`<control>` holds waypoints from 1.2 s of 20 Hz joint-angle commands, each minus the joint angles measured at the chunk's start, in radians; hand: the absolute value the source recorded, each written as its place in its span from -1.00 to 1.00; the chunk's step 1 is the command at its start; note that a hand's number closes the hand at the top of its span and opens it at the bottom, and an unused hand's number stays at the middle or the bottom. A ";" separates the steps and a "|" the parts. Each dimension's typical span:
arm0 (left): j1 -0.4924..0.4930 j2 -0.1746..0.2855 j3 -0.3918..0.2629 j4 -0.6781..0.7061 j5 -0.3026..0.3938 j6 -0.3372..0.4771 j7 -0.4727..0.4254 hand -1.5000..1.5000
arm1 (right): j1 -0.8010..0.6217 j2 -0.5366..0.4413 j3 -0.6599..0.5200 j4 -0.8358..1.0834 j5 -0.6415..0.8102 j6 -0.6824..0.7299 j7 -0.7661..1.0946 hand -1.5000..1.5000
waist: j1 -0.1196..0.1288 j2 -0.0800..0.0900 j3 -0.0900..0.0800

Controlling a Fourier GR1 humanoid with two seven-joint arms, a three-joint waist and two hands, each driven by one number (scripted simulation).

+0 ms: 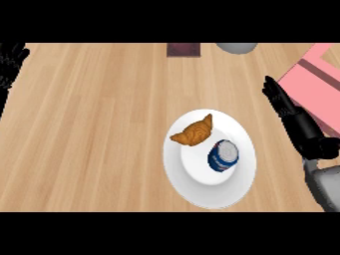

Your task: Pick the can from the plate and place it in the cardboard box

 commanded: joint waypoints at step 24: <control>0.095 -0.133 -0.158 0.128 -0.075 -0.065 -0.087 0.00 | 0.389 -0.438 0.109 -0.917 0.775 -0.157 1.065 -1.00 | -0.021 -0.002 0.004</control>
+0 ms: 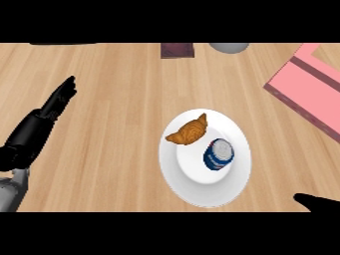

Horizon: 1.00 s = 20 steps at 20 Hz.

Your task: Pick the can from the plate and place it in the cardboard box

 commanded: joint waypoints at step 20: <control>-0.108 -0.038 -0.007 0.088 -0.020 -0.055 -0.010 0.00 | -0.484 0.305 0.406 0.137 -0.018 0.585 0.825 -1.00 | 0.069 0.008 0.001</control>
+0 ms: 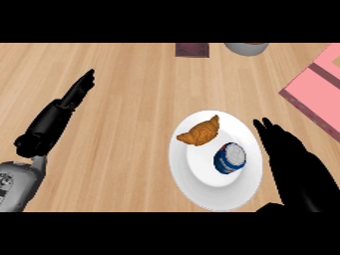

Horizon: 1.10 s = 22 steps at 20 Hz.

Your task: Pick the can from the plate and place it in the cardboard box

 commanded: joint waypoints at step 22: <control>0.073 -0.011 0.045 -0.003 -0.016 -0.011 -0.048 0.00 | -0.186 0.388 0.007 0.460 0.208 0.188 0.243 -1.00 | -0.038 -0.008 0.006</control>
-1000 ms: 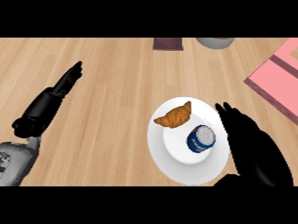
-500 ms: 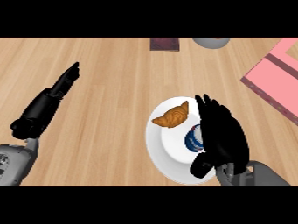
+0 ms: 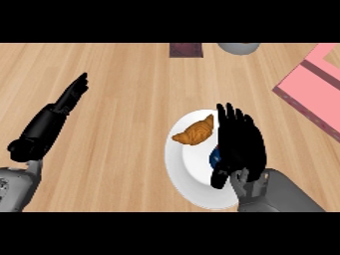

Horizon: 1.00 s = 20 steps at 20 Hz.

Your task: Pick the can from the plate and place it in the cardboard box

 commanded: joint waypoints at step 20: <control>-0.013 -0.028 0.058 0.015 -0.023 -0.038 0.013 0.00 | 0.177 0.154 -0.076 0.093 0.231 0.115 0.077 -1.00 | -0.014 0.000 0.002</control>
